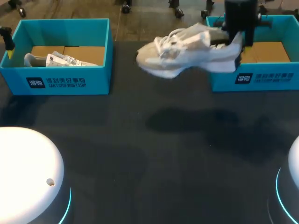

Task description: Take the shoe out of the shoebox, open the shoe tongue, remove and reinsert the insole, then place the shoe into the shoebox

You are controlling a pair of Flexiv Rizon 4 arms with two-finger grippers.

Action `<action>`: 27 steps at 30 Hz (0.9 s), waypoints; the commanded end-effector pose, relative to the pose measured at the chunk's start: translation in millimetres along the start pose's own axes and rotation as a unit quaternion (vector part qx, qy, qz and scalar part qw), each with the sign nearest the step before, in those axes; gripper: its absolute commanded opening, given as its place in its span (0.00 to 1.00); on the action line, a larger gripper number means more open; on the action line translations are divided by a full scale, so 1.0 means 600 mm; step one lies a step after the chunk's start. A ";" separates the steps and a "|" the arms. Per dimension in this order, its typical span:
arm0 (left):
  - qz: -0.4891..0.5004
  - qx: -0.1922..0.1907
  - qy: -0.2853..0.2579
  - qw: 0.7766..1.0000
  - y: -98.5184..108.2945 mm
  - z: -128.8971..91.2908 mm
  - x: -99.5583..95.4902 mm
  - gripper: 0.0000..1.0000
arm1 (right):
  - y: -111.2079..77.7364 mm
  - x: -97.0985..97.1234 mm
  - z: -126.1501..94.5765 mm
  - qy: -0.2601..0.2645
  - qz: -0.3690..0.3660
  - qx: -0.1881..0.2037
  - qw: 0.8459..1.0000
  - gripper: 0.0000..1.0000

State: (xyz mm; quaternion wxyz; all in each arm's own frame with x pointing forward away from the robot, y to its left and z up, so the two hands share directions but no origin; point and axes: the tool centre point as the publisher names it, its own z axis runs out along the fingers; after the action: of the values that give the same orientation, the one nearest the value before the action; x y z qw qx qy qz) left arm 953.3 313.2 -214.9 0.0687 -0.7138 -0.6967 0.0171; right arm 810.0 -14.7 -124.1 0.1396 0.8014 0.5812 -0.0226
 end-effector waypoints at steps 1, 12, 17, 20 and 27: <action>0.000 -0.001 0.001 1.000 -0.001 -0.001 0.001 1.00 | -0.024 -0.001 0.032 0.019 -0.005 -0.053 0.998 0.00; 0.000 -0.001 0.001 1.000 -0.001 -0.001 0.001 1.00 | -0.024 -0.001 0.032 0.019 -0.005 -0.053 0.998 0.00; 0.000 -0.001 0.001 1.000 -0.001 -0.001 0.001 1.00 | -0.029 0.011 0.042 0.028 -0.007 -0.052 0.998 0.00; 0.000 -0.001 0.001 1.000 -0.001 -0.001 0.001 1.00 | -0.073 0.056 0.075 0.047 -0.040 -0.059 0.996 0.00; 0.000 -0.001 0.001 1.000 -0.001 -0.001 0.001 1.00 | -0.177 0.131 0.139 0.051 -0.069 -0.041 0.995 0.00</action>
State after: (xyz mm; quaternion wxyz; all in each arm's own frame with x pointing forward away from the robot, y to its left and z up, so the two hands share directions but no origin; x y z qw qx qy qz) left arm 953.3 313.3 -214.8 0.0687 -0.7138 -0.6968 0.0170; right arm 754.1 45.3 -211.3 0.1323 0.7545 0.6419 0.0353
